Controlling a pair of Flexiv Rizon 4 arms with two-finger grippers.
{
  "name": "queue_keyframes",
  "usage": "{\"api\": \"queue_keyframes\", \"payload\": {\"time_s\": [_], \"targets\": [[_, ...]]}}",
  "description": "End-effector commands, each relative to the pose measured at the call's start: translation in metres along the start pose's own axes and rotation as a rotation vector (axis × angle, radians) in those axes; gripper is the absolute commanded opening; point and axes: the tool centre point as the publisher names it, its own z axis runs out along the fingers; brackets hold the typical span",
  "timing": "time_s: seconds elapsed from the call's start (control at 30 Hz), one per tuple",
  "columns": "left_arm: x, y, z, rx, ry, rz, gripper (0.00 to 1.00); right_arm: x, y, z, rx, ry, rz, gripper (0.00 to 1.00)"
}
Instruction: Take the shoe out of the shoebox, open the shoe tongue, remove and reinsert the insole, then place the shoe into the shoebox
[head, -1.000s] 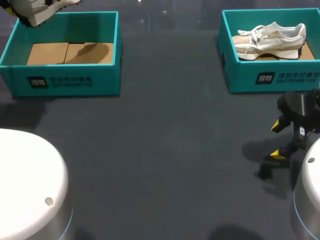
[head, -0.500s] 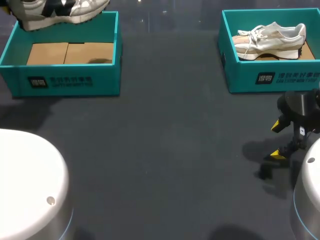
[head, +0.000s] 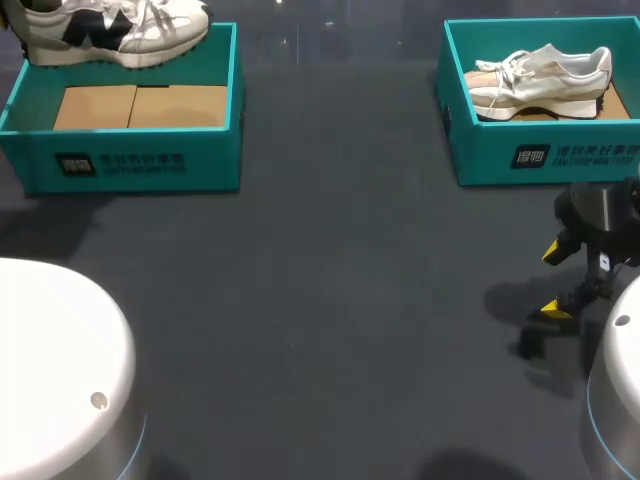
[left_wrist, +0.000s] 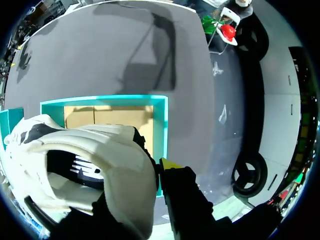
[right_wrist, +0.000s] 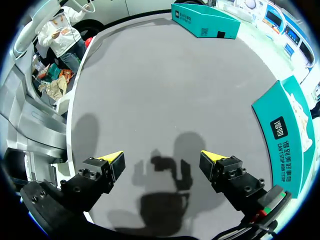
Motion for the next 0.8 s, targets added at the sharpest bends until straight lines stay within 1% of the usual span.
{"api": "queue_keyframes", "payload": {"time_s": [0.03,0.13,0.17,0.27,0.73,0.8], "targets": [[-0.008,0.005,0.022,0.002,0.02,0.004,0.0,0.002,0.0,0.0,0.002,-0.003,0.001,1.0],[-0.01,0.006,0.035,0.02,0.004,0.032,0.0,0.002,0.0,0.0,0.002,-0.003,0.001,1.0],[-0.011,0.005,0.04,0.006,-0.002,0.053,0.0,0.002,0.0,0.0,0.002,-0.003,0.001,1.0],[-0.014,0.005,0.057,-0.003,0.004,0.072,0.0,0.002,0.0,0.0,0.002,-0.003,0.001,1.0],[-0.014,0.005,0.057,-0.003,0.004,0.072,0.0,0.002,0.0,0.0,0.002,-0.003,0.001,1.0],[-0.013,0.007,0.068,0.02,0.004,0.072,0.0,0.002,0.0,0.0,0.002,-0.003,0.001,1.0]]}}
